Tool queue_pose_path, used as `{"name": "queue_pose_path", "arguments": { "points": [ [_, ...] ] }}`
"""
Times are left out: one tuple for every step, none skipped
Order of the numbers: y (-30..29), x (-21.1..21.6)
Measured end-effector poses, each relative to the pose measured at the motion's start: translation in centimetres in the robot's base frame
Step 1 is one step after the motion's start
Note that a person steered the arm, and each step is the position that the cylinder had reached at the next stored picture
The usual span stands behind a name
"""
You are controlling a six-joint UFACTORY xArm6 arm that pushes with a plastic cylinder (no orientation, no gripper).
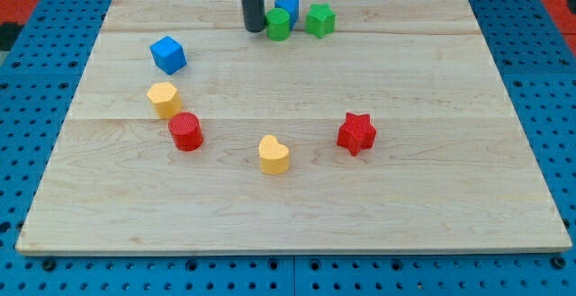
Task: Drag the blue cube into the blue triangle
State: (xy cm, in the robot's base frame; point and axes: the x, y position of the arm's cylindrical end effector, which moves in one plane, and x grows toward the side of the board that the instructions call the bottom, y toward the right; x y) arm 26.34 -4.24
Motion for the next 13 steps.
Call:
{"name": "queue_pose_path", "arguments": {
  "points": [
    [-0.1, 2.8],
    [-1.1, 6.9],
    [-7.0, 8.5],
    [-13.1, 8.4],
    [-17.4, 7.6],
    [-16.9, 3.9],
    [-18.1, 2.9],
    [-22.3, 1.5],
    [-21.8, -1.0],
    [-18.6, -0.9],
    [-17.3, 1.2],
    [-15.9, 1.3],
    [-12.8, 0.0]
  ]
}}
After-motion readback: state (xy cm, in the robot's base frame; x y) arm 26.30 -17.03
